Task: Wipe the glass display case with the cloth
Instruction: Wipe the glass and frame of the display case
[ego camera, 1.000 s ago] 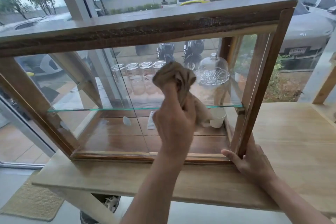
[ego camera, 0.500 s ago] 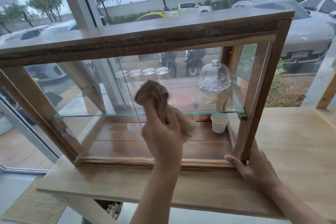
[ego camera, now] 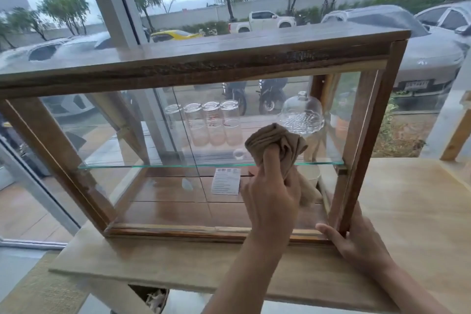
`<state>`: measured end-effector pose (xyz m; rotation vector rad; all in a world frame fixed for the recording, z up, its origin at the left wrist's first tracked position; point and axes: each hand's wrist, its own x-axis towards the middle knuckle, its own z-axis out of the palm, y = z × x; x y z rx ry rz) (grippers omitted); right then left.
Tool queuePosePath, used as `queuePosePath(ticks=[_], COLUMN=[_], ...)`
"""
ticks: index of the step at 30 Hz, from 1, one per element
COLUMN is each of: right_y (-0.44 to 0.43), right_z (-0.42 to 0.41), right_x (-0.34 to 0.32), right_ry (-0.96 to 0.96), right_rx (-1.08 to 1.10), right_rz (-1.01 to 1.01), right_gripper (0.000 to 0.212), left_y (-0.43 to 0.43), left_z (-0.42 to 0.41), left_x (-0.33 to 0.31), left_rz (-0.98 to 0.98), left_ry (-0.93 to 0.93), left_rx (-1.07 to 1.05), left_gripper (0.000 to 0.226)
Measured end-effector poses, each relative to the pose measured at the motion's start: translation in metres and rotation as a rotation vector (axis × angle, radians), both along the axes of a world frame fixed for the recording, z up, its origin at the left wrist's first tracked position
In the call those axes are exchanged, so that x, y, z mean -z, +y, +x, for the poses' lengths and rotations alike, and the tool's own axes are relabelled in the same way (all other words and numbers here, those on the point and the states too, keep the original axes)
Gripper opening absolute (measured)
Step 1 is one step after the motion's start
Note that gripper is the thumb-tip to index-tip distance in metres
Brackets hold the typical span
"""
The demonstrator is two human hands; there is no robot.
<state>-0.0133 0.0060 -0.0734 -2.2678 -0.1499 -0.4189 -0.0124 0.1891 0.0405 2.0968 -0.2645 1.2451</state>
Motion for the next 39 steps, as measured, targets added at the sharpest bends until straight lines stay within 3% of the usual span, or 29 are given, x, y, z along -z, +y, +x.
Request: queuePosePath(ticks=[6, 10, 16, 19, 23, 27, 31, 39], right_y=[0.006, 0.021, 0.048, 0.080, 0.132, 0.174, 0.207, 0.239], right_z=[-0.004, -0.021, -0.064, -0.075, -0.069, -0.057, -0.051, -0.045], right_x=[-0.003, -0.009, -0.011, -0.015, -0.009, 0.001, 0.008, 0.019], right_ry=[0.032, -0.037, -0.450, -0.515, -0.305, -0.078, 0.031, 0.010], right_rx=[0.057, 0.137, 0.510, 0.344, -0.061, -0.275, -0.366, -0.345], right_rz=[0.007, 0.126, 0.170, 0.089, -0.023, -0.067, -0.092, -0.025], right_gripper=[0.094, 0.064, 0.044, 0.042, 0.047, 0.082, 0.110, 0.125], left_y=[0.064, 0.116, 0.182, 0.207, 0.221, 0.231, 0.246, 0.279], left_z=[-0.012, -0.023, -0.024, -0.019, -0.018, -0.022, -0.030, -0.033], left_x=[-0.026, -0.024, -0.011, -0.002, 0.005, 0.010, 0.012, 0.018], left_rz=[-0.196, -0.192, -0.114, -0.088, -0.052, 0.061, 0.187, 0.610], left_ry=[-0.197, -0.257, -0.235, -0.204, -0.189, -0.164, -0.157, -0.176], left_rx=[0.040, 0.007, 0.032, 0.065, 0.043, -0.018, -0.062, -0.069], left_gripper=[0.027, 0.027, 0.030, 0.025, 0.023, 0.023, 0.022, 0.019])
